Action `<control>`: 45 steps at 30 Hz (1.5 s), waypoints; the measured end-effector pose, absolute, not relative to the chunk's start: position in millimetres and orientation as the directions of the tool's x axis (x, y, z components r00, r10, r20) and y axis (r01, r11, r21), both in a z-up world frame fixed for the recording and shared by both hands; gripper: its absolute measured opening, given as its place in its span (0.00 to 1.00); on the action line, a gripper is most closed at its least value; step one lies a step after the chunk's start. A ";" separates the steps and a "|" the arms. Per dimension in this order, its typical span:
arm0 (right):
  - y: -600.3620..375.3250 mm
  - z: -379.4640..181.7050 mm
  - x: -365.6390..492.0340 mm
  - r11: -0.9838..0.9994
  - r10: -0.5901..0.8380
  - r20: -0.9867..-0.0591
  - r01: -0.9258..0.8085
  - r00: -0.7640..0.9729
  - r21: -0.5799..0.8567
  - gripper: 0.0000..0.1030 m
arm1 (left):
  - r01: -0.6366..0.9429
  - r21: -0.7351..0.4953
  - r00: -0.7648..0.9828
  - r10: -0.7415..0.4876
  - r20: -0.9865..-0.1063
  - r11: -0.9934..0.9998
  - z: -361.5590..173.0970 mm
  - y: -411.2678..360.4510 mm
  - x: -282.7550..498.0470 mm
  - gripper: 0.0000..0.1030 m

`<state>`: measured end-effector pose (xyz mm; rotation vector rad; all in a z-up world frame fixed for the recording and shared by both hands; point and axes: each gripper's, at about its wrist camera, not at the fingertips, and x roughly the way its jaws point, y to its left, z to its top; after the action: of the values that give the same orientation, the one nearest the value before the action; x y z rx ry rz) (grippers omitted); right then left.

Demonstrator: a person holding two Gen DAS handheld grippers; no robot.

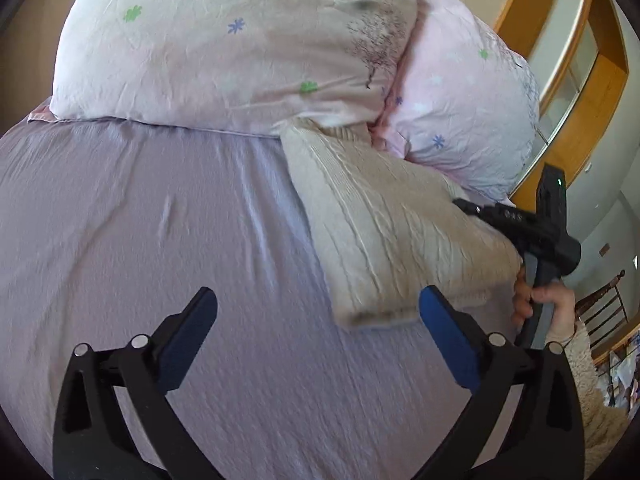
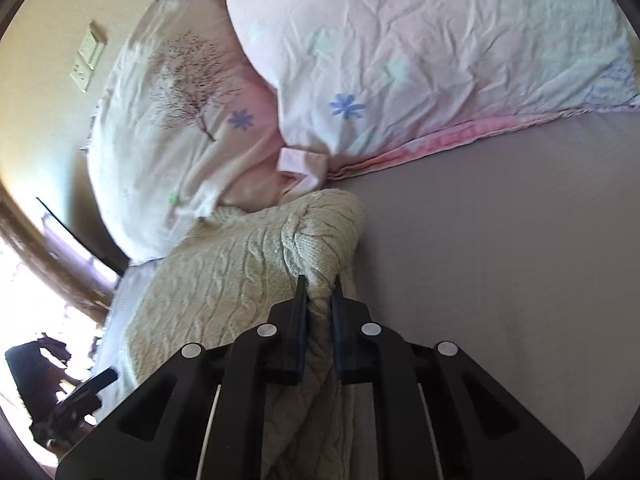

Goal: Fold small clothes

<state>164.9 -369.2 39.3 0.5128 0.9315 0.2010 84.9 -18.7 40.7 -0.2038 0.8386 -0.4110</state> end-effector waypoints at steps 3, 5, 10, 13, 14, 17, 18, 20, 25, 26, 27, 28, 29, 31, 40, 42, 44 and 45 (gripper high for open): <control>-358.9 60.7 147.7 0.890 0.278 -0.730 0.118 0.624 0.440 0.21 | 0.246 -0.292 0.601 -0.382 -0.702 0.924 33.7 -25.6 73.7 0.98; -355.8 79.4 122.1 0.918 0.208 -0.735 0.131 0.645 0.374 0.67 | 0.210 -0.212 0.601 -0.297 -0.742 0.954 29.1 -33.9 69.8 0.98; -340.0 98.9 57.3 0.960 0.128 -0.734 0.101 0.667 0.259 0.99 | 0.241 -0.025 0.582 -0.165 -0.796 0.970 14.6 -59.8 69.2 0.98; -319.4 88.7 43.3 0.981 0.131 -0.777 0.035 0.616 0.193 0.99 | 0.242 -0.046 0.556 -0.177 -0.812 0.969 4.8 -63.7 74.1 0.98; -311.9 83.0 45.3 0.985 0.124 -0.789 0.024 0.601 0.173 0.99 | 0.226 -0.058 0.546 -0.176 -0.819 0.972 1.2 -63.5 77.0 0.98; -294.4 68.3 47.3 0.992 0.107 -0.821 -0.005 0.561 0.125 0.99 | 0.216 -0.035 0.564 -0.154 -0.812 0.976 -1.4 -67.1 76.7 0.98; -290.5 66.5 45.1 0.993 0.100 -0.830 -0.008 0.548 0.115 0.99 | 0.213 -0.022 0.570 -0.142 -0.809 0.977 -2.7 -69.2 74.8 0.98; -282.4 59.3 48.7 0.995 0.090 -0.844 -0.013 0.529 0.098 0.99 | 0.217 0.008 0.570 -0.120 -0.813 0.976 -4.2 -72.8 73.2 0.98; -272.0 46.4 47.7 0.998 0.057 -0.892 -0.013 0.449 0.057 0.99 | 0.217 0.014 0.570 -0.115 -0.814 0.976 -3.9 -72.5 73.4 0.98; -271.1 46.2 47.1 0.999 0.043 -0.893 -0.009 0.448 0.044 0.99 | 0.217 0.015 0.570 -0.114 -0.814 0.976 -3.9 -72.5 73.4 0.98; -270.1 45.9 46.1 0.999 0.037 -0.893 -0.007 0.448 0.038 0.99 | 0.217 0.015 0.570 -0.114 -0.814 0.976 -3.8 -72.6 73.1 0.98; -270.6 45.8 45.3 0.999 0.037 -0.894 -0.004 0.447 0.039 0.99 | 0.217 0.014 0.570 -0.114 -0.814 0.976 -3.9 -72.5 73.0 0.98; -270.5 45.4 44.1 0.999 0.037 -0.893 -0.003 0.448 0.040 0.99 | 0.217 0.014 0.570 -0.114 -0.814 0.976 -3.9 -72.5 73.0 0.98; -270.4 45.5 42.5 0.999 0.035 -0.894 -0.002 0.447 0.038 0.99 | 0.217 0.014 0.570 -0.115 -0.814 0.976 -4.0 -72.4 73.1 0.98; -270.6 45.6 42.8 0.999 0.036 -0.894 -0.003 0.447 0.039 0.99 | 0.221 0.011 0.569 -0.120 -0.814 0.975 -5.0 -72.5 71.9 0.98; -270.6 45.6 42.7 0.999 0.036 -0.894 -0.003 0.447 0.038 0.99 | 0.221 0.011 0.569 -0.120 -0.814 0.975 -5.1 -72.5 71.8 0.98; -270.6 45.6 42.7 0.999 0.036 -0.894 -0.003 0.447 0.038 0.99 | 0.221 0.011 0.569 -0.120 -0.814 0.975 -5.1 -72.6 71.9 0.98; -270.8 45.6 42.3 0.999 0.036 -0.894 -0.003 0.447 0.038 0.99 | 0.221 0.011 0.569 -0.120 -0.814 0.975 -5.2 -72.6 71.8 0.98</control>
<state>42.3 -270.8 45.6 0.0328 1.1076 0.0239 71.8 -72.6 -5.2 0.1162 0.9453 -0.2004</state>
